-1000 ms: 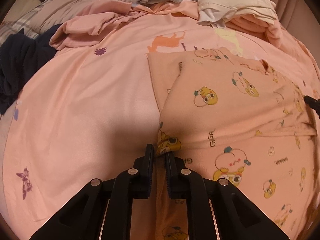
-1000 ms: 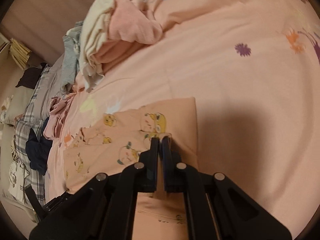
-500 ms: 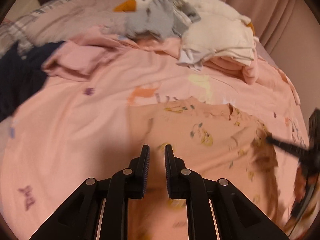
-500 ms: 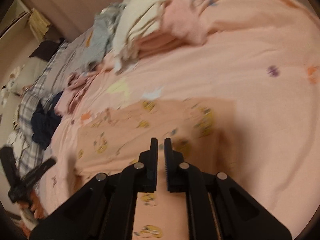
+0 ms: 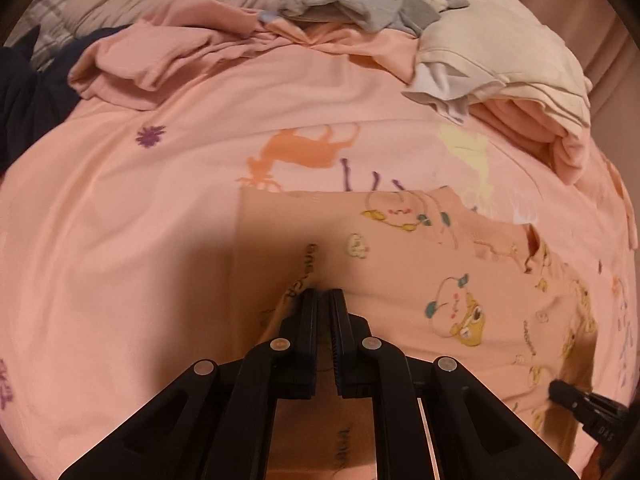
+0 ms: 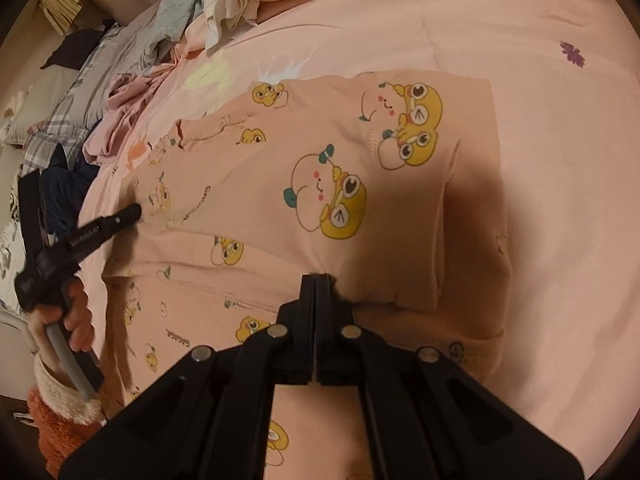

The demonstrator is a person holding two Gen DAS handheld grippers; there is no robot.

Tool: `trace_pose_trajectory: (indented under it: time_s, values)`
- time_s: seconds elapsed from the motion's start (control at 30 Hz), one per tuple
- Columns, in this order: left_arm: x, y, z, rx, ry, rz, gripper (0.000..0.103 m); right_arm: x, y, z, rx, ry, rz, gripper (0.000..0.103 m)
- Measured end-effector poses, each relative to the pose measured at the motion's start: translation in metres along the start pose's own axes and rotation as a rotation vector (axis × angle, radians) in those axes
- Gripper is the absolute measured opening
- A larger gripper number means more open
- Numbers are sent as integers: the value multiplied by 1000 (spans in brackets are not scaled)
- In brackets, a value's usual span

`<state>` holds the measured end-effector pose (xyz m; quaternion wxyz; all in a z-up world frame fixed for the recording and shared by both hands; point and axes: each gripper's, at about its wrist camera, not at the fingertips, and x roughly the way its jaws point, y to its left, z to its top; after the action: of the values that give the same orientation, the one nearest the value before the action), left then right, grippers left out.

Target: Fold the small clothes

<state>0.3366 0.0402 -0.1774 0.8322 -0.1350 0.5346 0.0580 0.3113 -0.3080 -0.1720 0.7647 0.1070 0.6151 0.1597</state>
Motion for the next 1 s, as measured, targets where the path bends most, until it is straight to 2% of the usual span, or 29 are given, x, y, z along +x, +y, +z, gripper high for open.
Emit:
trace_pose_trajectory:
  time_s: [0.07, 0.1, 0.13, 0.2, 0.3, 0.4, 0.43, 0.47, 0.5, 0.6, 0.67, 0.7, 0.73, 0.8, 0.83, 0.87, 0.9, 0.93, 0.97, 1.0]
  values:
    - [-13, 5, -2, 8, -1, -11, 10, -3, 3, -3, 0, 20, -26, 0]
    - [-25, 8, -4, 4, -17, -50, 10, -6, 2, -3, 15, 30, -28, 0]
    - [-34, 9, -6, -2, -39, -81, 10, -11, 2, -2, 23, 32, -23, 6]
    - [-51, 10, -10, 8, -74, -128, 10, -23, 5, 0, 7, -3, -20, 8]
    - [-47, 1, -18, 62, -9, -113, 10, -35, 7, 6, 8, -68, -18, 8]
    - [-26, -4, -34, 89, 67, -95, 10, -27, 8, 8, 23, -62, 32, 7]
    - [-19, -1, -41, 91, 71, -86, 10, -19, 8, 7, 20, -44, 9, 7]
    - [-19, 2, -46, 94, 50, -95, 10, -9, 3, 3, 33, -17, -44, 0]
    - [-21, 3, -51, 108, 21, -98, 10, -2, -2, 0, 49, -9, -56, 0]
    - [-22, -2, -57, 178, 33, -22, 10, -2, -17, -9, 85, -39, 14, 0]
    - [-27, -4, -52, 202, 51, 17, 10, -4, -21, -13, 88, -19, 25, 0]
    - [-31, -2, -49, 191, 57, 13, 10, -7, -21, -13, 86, -11, 22, 0]
    - [-38, 1, -43, 168, 56, -19, 10, -10, -20, -12, 85, -5, 10, 0]
    - [-52, 6, -31, 115, 18, -120, 10, -20, -13, -9, 55, -13, -17, 10]
    - [-60, 5, -22, 100, -10, -171, 10, -28, -8, -5, 36, -35, -30, 9]
    - [-65, 1, -14, 106, -42, -188, 10, -34, -4, -2, 27, -51, -31, 9]
    - [-66, -3, -8, 115, -65, -175, 10, -41, 2, 6, 17, -72, -18, 9]
    - [-63, -10, 0, 129, -86, -123, 10, -43, 2, 11, 17, -81, -11, 9]
    - [-54, -17, 7, 138, -80, -77, 10, -45, 5, 21, 24, -102, -15, 9]
    - [-44, -19, 13, 133, -61, -64, 10, -45, 7, 27, 30, -112, -25, 9]
